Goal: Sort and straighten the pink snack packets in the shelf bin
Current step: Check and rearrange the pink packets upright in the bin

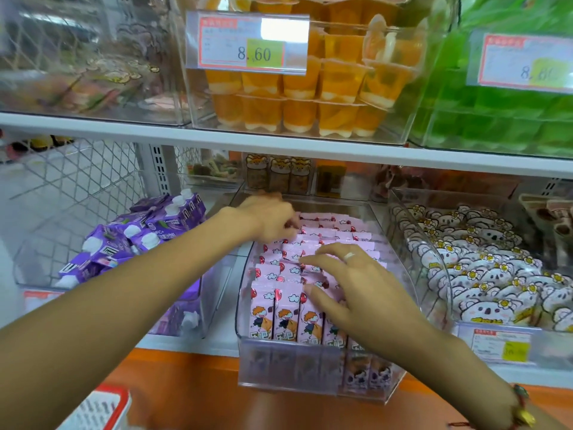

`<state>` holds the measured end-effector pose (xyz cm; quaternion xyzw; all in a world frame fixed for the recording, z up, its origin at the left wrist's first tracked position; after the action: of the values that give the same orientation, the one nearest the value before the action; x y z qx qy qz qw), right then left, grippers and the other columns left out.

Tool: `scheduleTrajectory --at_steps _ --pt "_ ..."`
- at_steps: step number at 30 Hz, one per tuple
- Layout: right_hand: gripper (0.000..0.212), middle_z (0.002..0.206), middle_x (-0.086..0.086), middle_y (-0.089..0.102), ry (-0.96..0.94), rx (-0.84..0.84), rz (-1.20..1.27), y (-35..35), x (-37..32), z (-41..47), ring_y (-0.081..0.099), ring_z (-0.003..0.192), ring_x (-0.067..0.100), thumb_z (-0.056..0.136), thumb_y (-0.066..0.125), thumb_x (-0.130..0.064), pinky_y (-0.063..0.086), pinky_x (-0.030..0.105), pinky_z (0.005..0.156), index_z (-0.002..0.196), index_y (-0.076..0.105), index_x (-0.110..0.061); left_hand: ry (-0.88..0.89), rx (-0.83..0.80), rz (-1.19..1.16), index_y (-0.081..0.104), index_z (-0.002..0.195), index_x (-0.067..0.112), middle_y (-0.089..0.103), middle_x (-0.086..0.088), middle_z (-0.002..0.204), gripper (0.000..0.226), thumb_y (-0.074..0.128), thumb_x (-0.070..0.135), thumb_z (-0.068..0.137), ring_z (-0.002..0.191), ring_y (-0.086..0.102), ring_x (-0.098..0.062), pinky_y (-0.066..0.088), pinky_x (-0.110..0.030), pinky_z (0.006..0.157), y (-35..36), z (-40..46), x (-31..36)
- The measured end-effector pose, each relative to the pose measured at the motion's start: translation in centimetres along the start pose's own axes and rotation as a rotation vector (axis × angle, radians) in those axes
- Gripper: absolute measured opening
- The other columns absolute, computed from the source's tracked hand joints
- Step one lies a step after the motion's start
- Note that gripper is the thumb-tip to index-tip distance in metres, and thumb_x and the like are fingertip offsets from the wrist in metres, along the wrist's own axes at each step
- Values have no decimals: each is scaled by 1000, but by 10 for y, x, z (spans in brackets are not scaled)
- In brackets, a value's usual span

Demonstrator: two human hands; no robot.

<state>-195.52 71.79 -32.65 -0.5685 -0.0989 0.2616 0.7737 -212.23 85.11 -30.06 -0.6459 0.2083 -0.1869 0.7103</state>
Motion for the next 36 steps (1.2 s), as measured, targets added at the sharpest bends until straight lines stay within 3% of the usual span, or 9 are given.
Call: scheduleTrajectory --at_steps 5,11,14,17,19,23,27,30,36 --pt "45 121 -8 51 16 -109 -66 7 -2 -9 44 110 13 100 34 -46 26 24 75 143 31 -37 -39 54 21 71 101 22 69 0 104 20 58 35 92 92 59 -19 32 -27 72 5 -7 6" --pt "45 119 -7 52 15 -93 -56 7 -1 -11 44 106 14 100 34 -46 24 23 73 144 31 -37 -192 260 -234 65 104 21 68 -1 100 17 55 30 95 95 62 -23 41 -31 71 -5 -19 10" --pt "46 118 -6 52 8 -78 -63 8 -2 -11 45 107 14 100 33 -46 25 24 74 144 30 -36 -272 427 -485 60 112 16 67 -4 96 21 51 28 97 84 62 -22 45 -31 67 -5 -36 15" --pt "45 116 -6 53 13 -52 -58 8 -2 -8 46 107 14 100 35 -46 25 24 72 143 33 -35 -332 639 -830 55 110 14 65 -6 108 15 51 22 98 93 64 -22 54 -37 73 -5 -58 26" --pt "42 116 -6 55 18 -48 -41 7 0 -7 49 105 15 99 36 -46 27 26 71 141 37 -36 -373 833 -1011 52 104 15 65 -1 101 7 51 20 98 95 64 -16 54 -32 74 -9 -76 34" --pt "35 116 -8 59 45 24 52 1 -1 -3 52 108 14 99 41 -43 38 28 75 129 54 -33 -371 1133 -1173 51 99 12 61 6 82 8 51 20 99 70 58 3 50 -20 69 -16 -111 48" --pt "50 123 -14 56 125 216 390 -6 -14 -1 50 115 4 89 39 -59 42 27 94 129 52 -31 -336 1101 -1345 55 93 19 67 1 87 4 54 20 97 82 65 -9 55 -31 81 -18 -131 61" --pt "55 122 -25 51 158 195 644 -6 -26 -1 49 114 -2 82 39 -67 44 26 92 131 44 -41 -303 973 -1436 60 93 21 72 5 85 4 57 22 94 84 69 -10 58 -35 82 -17 -134 71" --pt "17 101 -7 68 201 170 969 -7 -27 4 64 85 3 96 50 -31 48 11 67 108 62 -33 -211 822 -1563 62 109 21 72 3 104 16 56 18 94 97 68 -3 55 -18 72 -10 -131 72"
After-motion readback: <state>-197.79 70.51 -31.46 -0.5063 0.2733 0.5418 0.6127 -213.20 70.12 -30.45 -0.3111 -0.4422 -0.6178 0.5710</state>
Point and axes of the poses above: each hand's wrist, its own z-axis towards the middle knuckle, its own y-axis out of the palm, x = y × z, the point moved 1 cm from there along z, towards the middle knuckle
